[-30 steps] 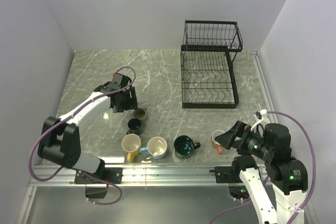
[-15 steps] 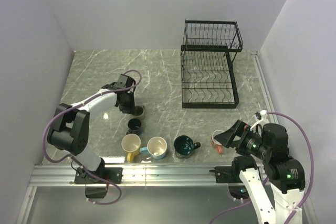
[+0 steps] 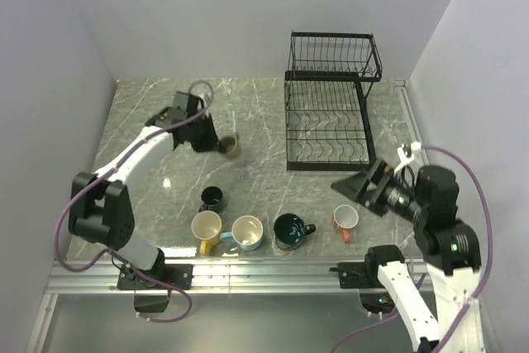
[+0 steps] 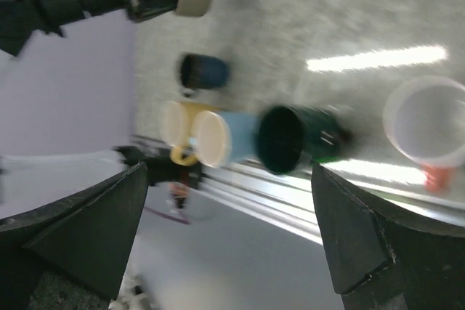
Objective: Load the cups into the dish rack
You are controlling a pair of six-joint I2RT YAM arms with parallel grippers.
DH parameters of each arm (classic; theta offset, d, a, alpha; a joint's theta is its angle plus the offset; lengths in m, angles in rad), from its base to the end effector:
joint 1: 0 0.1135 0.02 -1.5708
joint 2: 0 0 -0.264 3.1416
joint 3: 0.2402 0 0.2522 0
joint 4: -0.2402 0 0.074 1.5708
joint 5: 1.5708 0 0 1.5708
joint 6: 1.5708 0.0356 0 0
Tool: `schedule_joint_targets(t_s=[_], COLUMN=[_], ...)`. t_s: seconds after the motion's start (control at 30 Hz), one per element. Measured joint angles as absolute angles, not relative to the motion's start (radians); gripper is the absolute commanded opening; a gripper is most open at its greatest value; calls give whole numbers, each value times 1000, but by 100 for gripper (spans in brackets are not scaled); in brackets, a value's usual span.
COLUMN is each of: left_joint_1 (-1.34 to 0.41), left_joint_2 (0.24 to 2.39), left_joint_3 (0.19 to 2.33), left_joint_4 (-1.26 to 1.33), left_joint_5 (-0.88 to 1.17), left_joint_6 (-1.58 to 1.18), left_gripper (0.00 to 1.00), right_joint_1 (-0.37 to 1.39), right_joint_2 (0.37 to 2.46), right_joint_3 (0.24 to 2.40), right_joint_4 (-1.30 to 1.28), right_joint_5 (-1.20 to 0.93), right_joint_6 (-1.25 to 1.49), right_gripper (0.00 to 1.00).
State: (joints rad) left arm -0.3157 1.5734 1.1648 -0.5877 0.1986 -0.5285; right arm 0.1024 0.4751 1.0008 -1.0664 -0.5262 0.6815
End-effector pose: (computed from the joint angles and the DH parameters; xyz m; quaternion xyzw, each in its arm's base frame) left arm 0.3101 -0.1087 0.2438 -0.0734 0.9519 -0.2022 0.2182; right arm 0.0547 0.0236 0.3551 0.1172 0.8419 0.3909 0.3531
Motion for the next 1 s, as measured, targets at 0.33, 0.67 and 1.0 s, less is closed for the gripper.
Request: schedule_joint_targets(t_s=[0.33,0.67,1.0], left_joint_1=[-340,-543,-624], left_joint_2=[1401,1425,1519], left_joint_3=[1127,942,966], left_joint_4=[139,1005,1197], left_joint_5=[759,781,720], left_joint_6=[-1102,-1733,-1852], left_gripper=[0,0,0], right_joint_1=[105,231,302], right_joint_2=[701,930,955], right_joint_3=[1002,1063,1081], right_joint_4=[-373,16,57], right_joint_5=[-774,-827,-804], right_joint_6=[1024,1193,1192], right_gripper=[100,100,100])
